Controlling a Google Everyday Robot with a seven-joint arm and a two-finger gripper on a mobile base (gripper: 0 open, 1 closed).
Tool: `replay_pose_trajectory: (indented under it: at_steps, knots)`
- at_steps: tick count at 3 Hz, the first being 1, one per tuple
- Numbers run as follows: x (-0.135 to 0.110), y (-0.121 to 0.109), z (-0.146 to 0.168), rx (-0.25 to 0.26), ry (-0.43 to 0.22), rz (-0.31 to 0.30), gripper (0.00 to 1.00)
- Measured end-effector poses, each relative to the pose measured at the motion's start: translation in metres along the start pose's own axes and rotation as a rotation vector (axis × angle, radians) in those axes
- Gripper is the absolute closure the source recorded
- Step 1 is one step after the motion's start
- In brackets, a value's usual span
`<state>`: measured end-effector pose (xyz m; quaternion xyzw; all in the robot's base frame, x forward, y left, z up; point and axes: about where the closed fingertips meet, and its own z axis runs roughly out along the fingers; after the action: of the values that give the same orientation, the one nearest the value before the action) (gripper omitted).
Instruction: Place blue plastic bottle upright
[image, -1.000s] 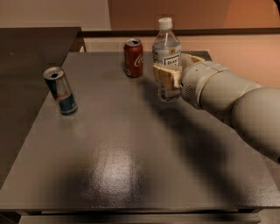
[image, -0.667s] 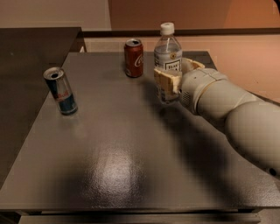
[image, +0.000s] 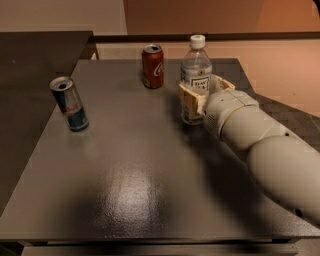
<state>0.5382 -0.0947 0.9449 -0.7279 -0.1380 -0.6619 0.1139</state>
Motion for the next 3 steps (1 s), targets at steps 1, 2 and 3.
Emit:
replay_pose_trajectory:
  at_steps: [1,2,3]
  knots:
    - [-0.005,-0.001,0.002,-0.017,0.023,0.031,1.0]
    - [-0.011,-0.004,0.005,-0.026,0.045,0.05,0.82]
    - [-0.02,-0.007,0.007,-0.029,0.053,0.057,0.59]
